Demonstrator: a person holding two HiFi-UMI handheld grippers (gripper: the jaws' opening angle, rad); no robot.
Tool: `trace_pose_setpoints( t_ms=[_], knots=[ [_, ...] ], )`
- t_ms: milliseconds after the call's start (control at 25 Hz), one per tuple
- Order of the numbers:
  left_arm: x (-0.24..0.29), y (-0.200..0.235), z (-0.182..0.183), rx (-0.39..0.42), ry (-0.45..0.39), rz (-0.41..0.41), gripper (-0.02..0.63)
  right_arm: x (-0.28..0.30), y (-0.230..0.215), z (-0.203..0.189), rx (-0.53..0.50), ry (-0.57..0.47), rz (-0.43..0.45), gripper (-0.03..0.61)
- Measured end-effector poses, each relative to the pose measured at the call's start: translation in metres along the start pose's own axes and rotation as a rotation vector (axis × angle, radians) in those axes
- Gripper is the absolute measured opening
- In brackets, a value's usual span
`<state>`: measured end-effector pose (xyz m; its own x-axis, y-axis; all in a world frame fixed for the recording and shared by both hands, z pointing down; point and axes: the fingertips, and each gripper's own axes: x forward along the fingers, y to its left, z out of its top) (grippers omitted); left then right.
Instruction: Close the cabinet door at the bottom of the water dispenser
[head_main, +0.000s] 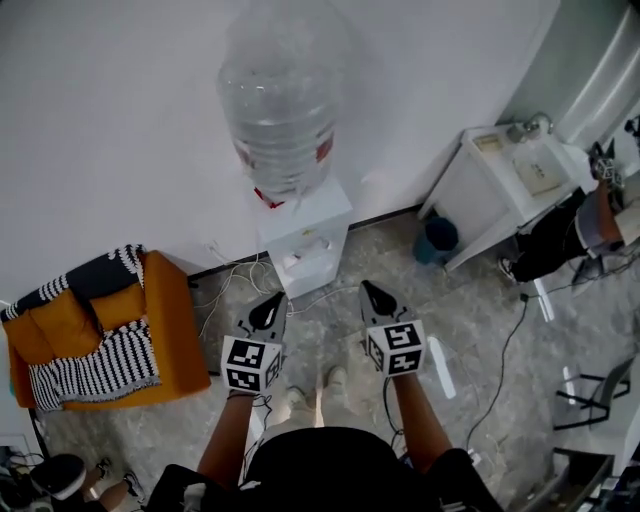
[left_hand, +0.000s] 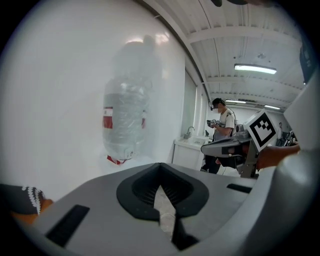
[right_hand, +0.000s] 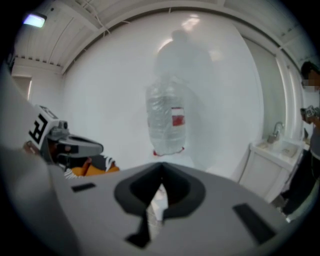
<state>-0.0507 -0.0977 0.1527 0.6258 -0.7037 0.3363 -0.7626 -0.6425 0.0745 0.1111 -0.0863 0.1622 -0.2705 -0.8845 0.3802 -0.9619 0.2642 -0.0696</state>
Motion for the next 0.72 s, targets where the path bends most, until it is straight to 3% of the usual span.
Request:
trace_pose_setpoints(
  t_ms=[440, 720],
  knots=[
    [-0.039, -0.014, 0.074, 0.097, -0.133, 0.019, 0.011, -0.038, 0.013, 0.066, -0.042, -0.143, -0.001, 0.034],
    [-0.058, -0.016, 0.099, 0.131, -0.181, 0.039, 0.011, -0.054, 0.014, 0.097, -0.076, -0.206, 0.005, 0.034]
  ],
)
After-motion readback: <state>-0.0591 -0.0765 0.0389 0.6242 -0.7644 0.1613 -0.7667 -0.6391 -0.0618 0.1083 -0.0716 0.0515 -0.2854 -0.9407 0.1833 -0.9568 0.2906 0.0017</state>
